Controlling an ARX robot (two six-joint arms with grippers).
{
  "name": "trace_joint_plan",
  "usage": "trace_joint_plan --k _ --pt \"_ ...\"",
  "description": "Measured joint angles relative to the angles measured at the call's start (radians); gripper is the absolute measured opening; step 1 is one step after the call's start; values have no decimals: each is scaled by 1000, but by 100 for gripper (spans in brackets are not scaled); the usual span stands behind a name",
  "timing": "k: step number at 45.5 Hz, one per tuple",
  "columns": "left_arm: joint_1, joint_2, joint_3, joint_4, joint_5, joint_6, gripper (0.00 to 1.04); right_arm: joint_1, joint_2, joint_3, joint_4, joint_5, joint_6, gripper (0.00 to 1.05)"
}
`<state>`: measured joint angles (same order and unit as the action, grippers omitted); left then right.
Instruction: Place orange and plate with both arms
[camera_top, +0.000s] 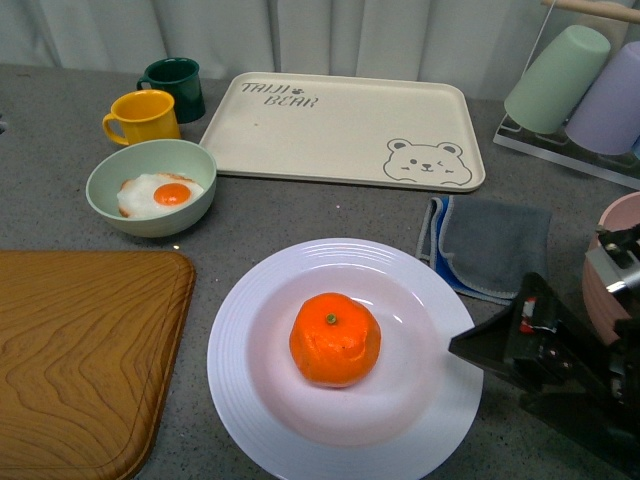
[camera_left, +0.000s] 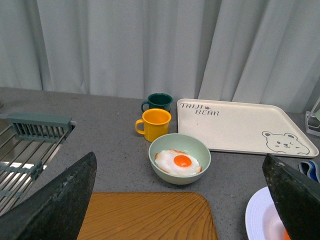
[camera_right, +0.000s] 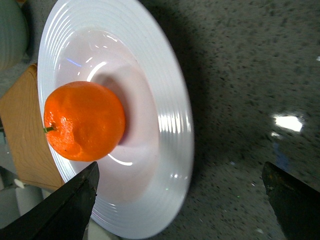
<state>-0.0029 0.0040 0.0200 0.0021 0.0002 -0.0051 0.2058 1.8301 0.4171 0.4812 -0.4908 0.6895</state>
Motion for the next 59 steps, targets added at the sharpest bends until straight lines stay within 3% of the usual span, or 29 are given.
trace_joint_plan --k 10,25,34,48,59 --pt "0 0 0 0 0 0 98 45 146 112 32 -4 57 95" --pt "0 0 0 0 0 0 98 97 263 246 -40 32 123 30" --pt "0 0 0 0 0 0 98 95 230 231 70 -34 108 5" --pt "0 0 0 0 0 0 98 7 205 242 228 -58 141 4" --pt "0 0 0 -1 0 0 98 -29 315 547 113 -33 207 4"
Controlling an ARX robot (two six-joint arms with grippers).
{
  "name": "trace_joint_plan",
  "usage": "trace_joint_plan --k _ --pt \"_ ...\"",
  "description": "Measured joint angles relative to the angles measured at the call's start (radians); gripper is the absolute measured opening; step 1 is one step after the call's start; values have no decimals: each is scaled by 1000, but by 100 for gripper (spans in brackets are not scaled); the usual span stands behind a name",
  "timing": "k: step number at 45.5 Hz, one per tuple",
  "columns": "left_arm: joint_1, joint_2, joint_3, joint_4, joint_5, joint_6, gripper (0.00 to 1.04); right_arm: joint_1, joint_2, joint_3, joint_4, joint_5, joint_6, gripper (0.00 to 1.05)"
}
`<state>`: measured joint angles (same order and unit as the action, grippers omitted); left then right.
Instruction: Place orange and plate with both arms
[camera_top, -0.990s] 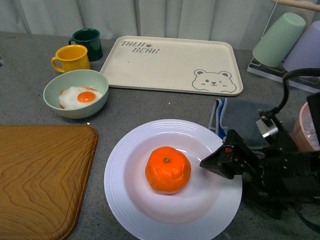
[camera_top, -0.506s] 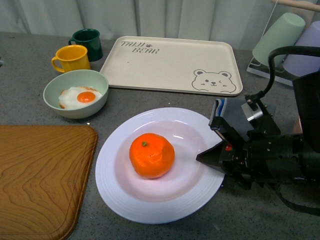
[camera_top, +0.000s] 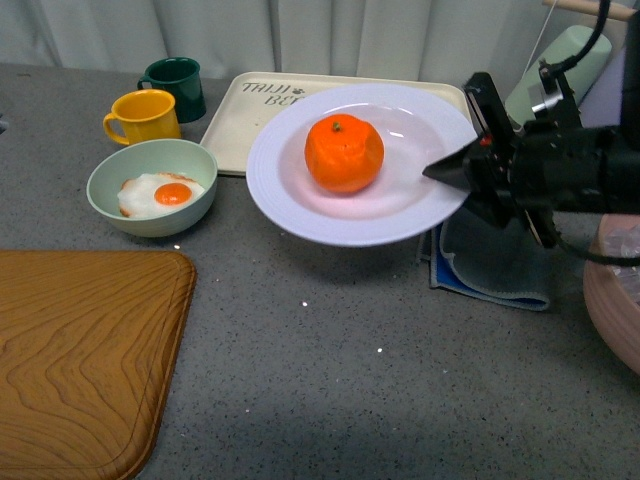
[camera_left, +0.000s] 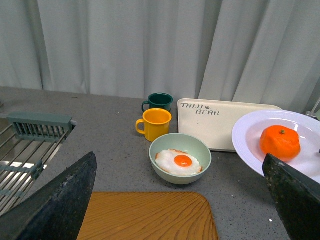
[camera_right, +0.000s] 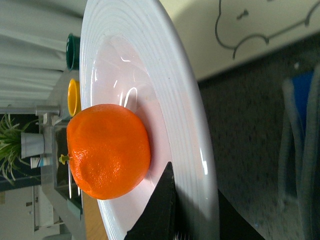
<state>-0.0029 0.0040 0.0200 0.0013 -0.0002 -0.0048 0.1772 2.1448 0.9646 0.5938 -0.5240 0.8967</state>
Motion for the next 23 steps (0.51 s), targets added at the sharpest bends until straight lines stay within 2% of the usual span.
trace_joint_plan --k 19,23 --pt "0 0 0 0 0 0 98 22 406 805 -477 109 -17 4" --pt "0 0 0 0 0 0 98 30 441 890 -554 136 -60 19"
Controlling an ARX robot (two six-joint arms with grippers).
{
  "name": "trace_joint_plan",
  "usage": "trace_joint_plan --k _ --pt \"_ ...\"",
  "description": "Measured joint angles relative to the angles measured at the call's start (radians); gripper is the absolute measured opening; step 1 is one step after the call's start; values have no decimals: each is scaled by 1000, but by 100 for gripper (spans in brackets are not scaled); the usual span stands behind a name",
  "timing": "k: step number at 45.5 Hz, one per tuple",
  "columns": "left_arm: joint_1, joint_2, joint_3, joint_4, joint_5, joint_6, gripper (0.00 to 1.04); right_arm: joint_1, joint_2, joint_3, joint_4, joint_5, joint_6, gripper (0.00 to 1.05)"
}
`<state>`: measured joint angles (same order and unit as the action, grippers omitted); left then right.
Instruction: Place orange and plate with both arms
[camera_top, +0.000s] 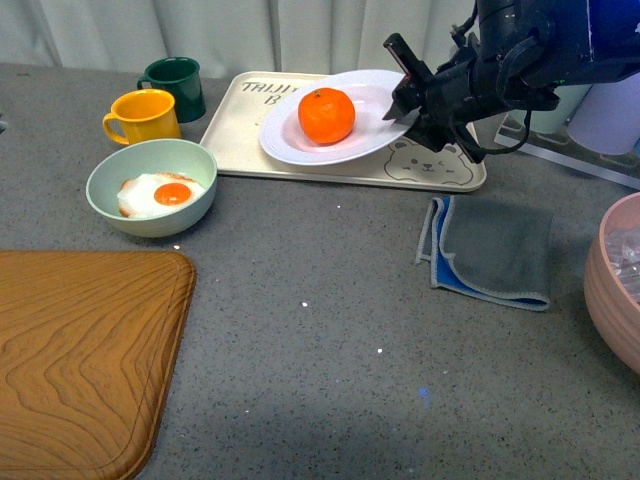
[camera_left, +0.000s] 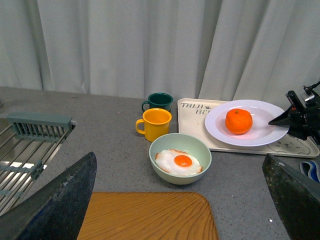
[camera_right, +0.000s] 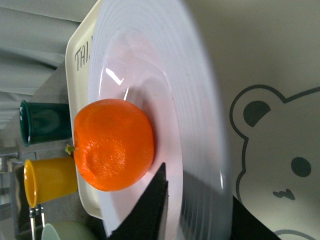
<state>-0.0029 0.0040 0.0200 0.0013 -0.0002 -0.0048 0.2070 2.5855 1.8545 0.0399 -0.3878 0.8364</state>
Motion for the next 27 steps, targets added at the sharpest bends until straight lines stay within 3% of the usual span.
trace_joint_plan --k 11,17,22,27 --pt "0 0 0 0 0 0 98 10 -31 -60 47 88 -88 50" --pt "0 0 0 0 0 0 98 14 -115 -177 121 180 -203 69" --pt "0 0 0 0 0 0 98 15 -266 -314 267 277 -344 91" --pt "0 0 0 0 0 0 98 13 -429 -561 691 541 -588 75"
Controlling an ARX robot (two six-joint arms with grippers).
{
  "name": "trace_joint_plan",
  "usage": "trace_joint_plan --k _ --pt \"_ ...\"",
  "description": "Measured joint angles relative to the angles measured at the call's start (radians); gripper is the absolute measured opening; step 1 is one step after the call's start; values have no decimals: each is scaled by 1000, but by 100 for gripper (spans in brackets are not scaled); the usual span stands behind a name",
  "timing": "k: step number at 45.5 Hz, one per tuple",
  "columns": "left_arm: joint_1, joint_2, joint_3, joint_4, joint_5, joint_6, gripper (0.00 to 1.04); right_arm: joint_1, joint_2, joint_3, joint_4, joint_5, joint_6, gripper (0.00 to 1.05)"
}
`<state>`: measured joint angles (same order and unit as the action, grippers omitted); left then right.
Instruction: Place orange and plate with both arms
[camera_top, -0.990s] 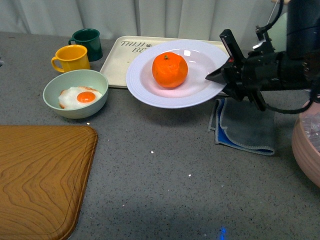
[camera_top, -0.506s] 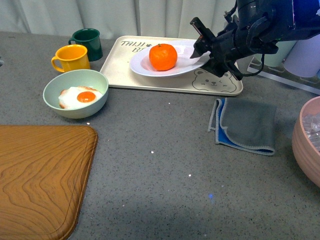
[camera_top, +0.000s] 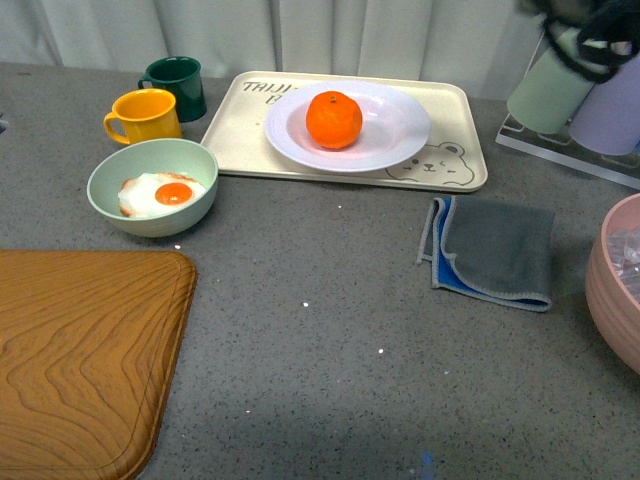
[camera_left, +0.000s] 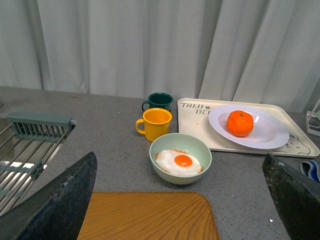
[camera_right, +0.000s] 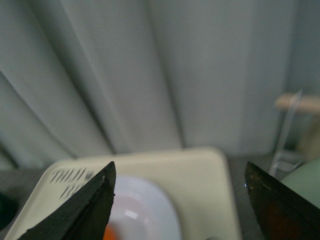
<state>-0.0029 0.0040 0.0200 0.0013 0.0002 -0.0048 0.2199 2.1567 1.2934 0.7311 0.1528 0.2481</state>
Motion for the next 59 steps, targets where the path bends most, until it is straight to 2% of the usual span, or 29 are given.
trace_joint_plan --k 3,6,9,13,15,17,18,19,21,24,27,33,42,48,55,59 --pt "0 0 0 0 0 0 98 -19 -172 -261 259 33 -133 61" --pt "0 0 0 0 0 0 98 -34 -281 -426 365 25 -173 52" --pt "0 0 0 0 0 0 98 -56 -436 -651 440 6 -209 39" --pt "0 0 0 0 0 0 98 -101 -677 -953 400 -35 -230 21" --pt "0 0 0 0 0 0 98 -127 -831 -1085 317 -60 -235 12" --pt "0 0 0 0 0 0 98 -174 -1021 -1191 178 -130 -238 3" --pt "0 0 0 0 0 0 98 -192 -1162 -1242 60 -141 -244 1" --pt "0 0 0 0 0 0 98 -200 -1258 -1266 -26 -143 -241 1" --pt "0 0 0 0 -1 0 98 -216 -1578 -1287 -335 -144 -244 1" --pt "0 0 0 0 0 0 98 -217 -1939 -1287 -612 -155 -244 1" --pt "0 -1 0 0 0 0 98 -217 -2100 -1287 -716 -154 -244 1" --pt "0 -1 0 -1 0 0 98 -217 -2150 -1287 -729 -154 -245 1" --pt "0 -1 0 -1 0 0 98 -217 -2152 -1287 -729 -154 -246 28" --pt "0 -1 0 -1 0 0 98 -217 -2152 -1287 -729 -154 -246 49" --pt "0 -1 0 -1 0 0 98 -217 -2152 -1287 -729 -154 -246 81" --pt "0 -1 0 -1 0 0 98 -217 -2152 -1287 -729 -154 -245 95"
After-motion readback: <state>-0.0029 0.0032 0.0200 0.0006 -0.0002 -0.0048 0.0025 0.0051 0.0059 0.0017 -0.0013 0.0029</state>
